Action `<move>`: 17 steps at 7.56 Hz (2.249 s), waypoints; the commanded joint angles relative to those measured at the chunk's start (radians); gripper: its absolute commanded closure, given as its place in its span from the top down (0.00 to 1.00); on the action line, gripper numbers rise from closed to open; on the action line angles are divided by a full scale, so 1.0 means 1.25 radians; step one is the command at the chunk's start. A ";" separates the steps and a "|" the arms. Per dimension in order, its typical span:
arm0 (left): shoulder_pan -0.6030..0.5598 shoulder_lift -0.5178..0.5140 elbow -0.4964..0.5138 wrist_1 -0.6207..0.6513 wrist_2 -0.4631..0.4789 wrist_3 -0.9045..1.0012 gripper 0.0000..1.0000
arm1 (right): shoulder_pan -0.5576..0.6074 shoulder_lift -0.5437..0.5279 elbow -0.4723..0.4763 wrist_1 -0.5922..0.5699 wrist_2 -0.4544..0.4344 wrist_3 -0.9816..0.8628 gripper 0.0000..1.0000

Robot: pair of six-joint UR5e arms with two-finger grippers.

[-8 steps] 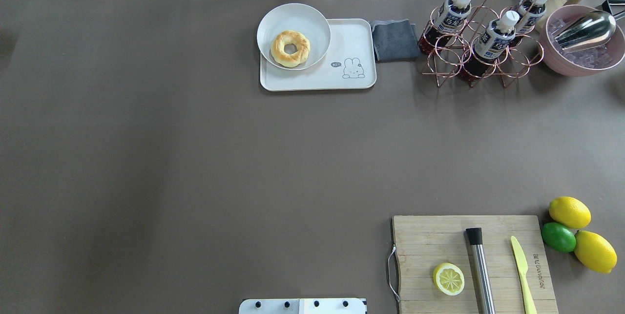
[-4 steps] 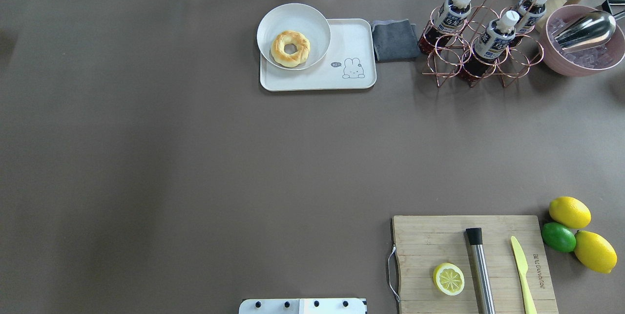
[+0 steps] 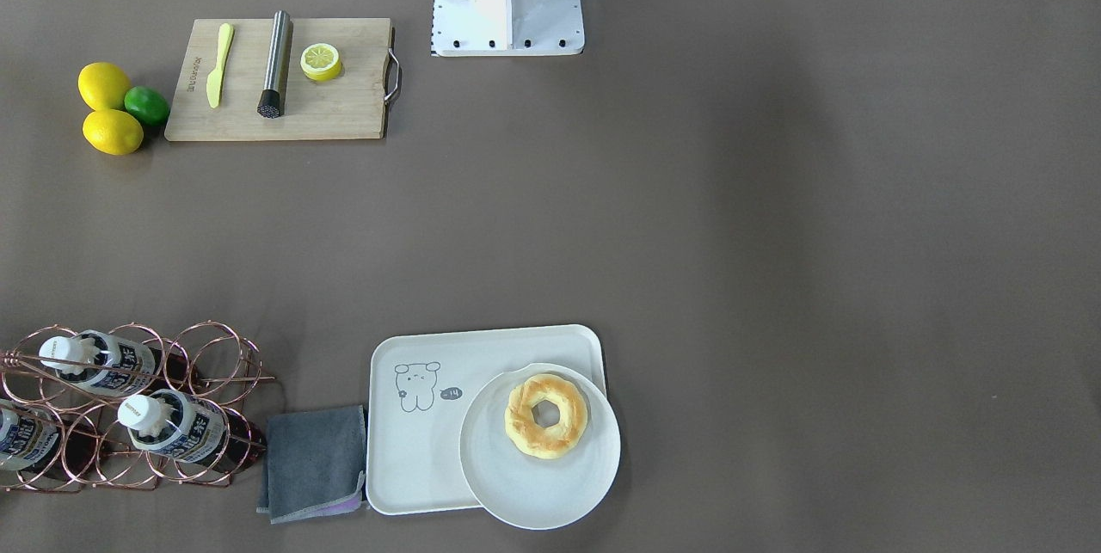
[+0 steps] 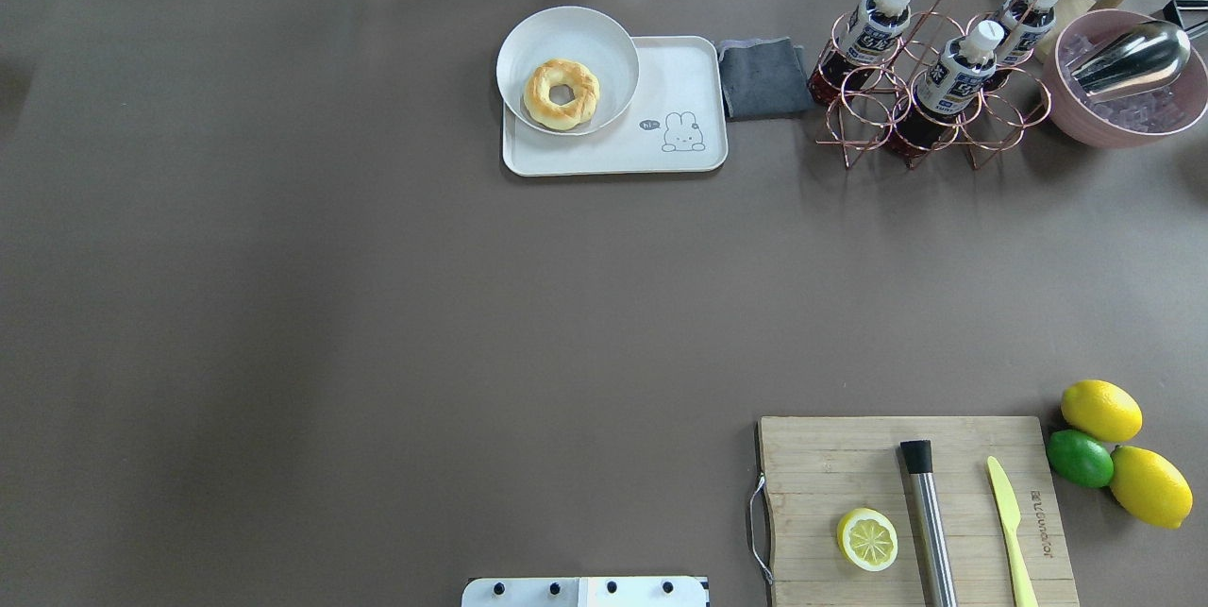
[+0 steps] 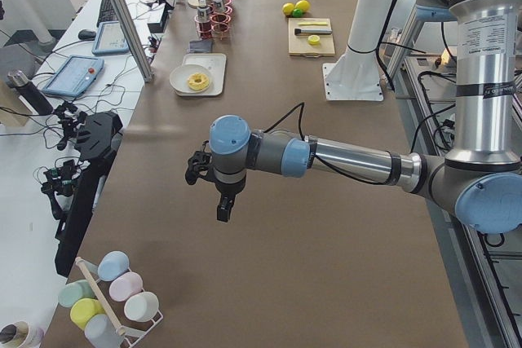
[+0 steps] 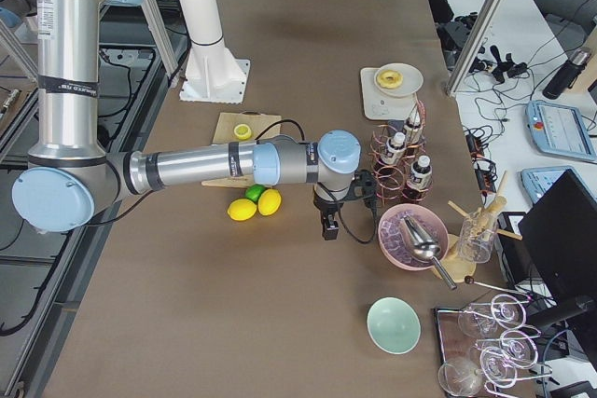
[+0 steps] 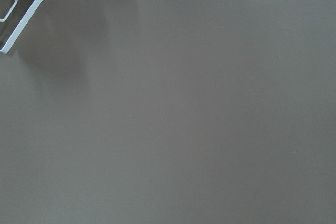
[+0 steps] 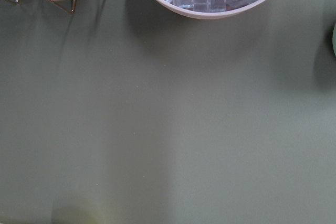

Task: Place tea on tray

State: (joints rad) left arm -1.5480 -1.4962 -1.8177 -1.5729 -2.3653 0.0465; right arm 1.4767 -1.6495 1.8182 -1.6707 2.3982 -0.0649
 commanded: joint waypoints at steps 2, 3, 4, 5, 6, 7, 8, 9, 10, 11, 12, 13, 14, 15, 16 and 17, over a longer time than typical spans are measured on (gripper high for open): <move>-0.024 -0.009 0.003 -0.039 -0.098 -0.004 0.99 | 0.004 0.010 0.044 0.004 -0.016 -0.006 1.00; -0.037 -0.006 -0.002 -0.083 -0.102 -0.010 0.99 | 0.007 0.015 0.079 0.005 -0.026 0.002 1.00; -0.037 -0.007 -0.004 -0.106 -0.102 -0.014 0.99 | 0.008 0.035 0.092 0.004 -0.036 0.000 1.00; -0.035 -0.011 -0.004 -0.142 -0.103 -0.013 0.99 | 0.008 0.043 0.104 0.004 -0.051 0.002 1.00; -0.026 -0.017 0.000 -0.155 -0.110 -0.025 0.99 | 0.008 0.058 0.104 0.005 -0.047 0.003 1.00; 0.000 -0.019 -0.006 -0.171 -0.132 -0.071 0.99 | 0.004 0.070 0.102 0.009 -0.047 0.004 1.00; 0.010 -0.019 -0.010 -0.236 -0.131 -0.148 0.99 | -0.007 0.104 0.092 0.006 -0.042 0.025 1.00; 0.029 -0.011 -0.004 -0.319 -0.125 -0.242 0.99 | -0.057 0.146 0.086 0.008 -0.041 0.140 1.00; 0.047 -0.008 -0.006 -0.343 -0.125 -0.265 1.00 | -0.107 0.195 0.088 0.009 -0.043 0.256 1.00; 0.067 -0.009 -0.005 -0.344 -0.125 -0.275 0.99 | -0.149 0.233 0.088 0.009 -0.049 0.340 1.00; 0.069 -0.009 -0.007 -0.353 -0.125 -0.274 0.99 | -0.177 0.261 0.086 0.009 -0.064 0.391 1.00; 0.075 -0.008 -0.005 -0.371 -0.125 -0.278 0.99 | -0.196 0.276 0.072 0.036 -0.098 0.416 1.00; 0.080 -0.008 -0.005 -0.376 -0.125 -0.286 0.99 | -0.208 0.276 0.034 0.110 -0.122 0.443 0.99; 0.084 -0.007 -0.005 -0.380 -0.125 -0.285 0.99 | -0.225 0.278 -0.015 0.219 -0.144 0.482 0.98; 0.087 -0.006 -0.003 -0.397 -0.124 -0.287 0.99 | -0.239 0.277 -0.054 0.300 -0.167 0.508 0.96; 0.087 -0.006 -0.003 -0.397 -0.124 -0.286 0.99 | -0.252 0.278 -0.064 0.318 -0.194 0.525 0.88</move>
State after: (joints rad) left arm -1.4427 -1.5044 -1.8222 -2.0568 -2.5211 -0.3108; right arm 1.1919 -1.3042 1.7899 -1.3781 2.2103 0.5422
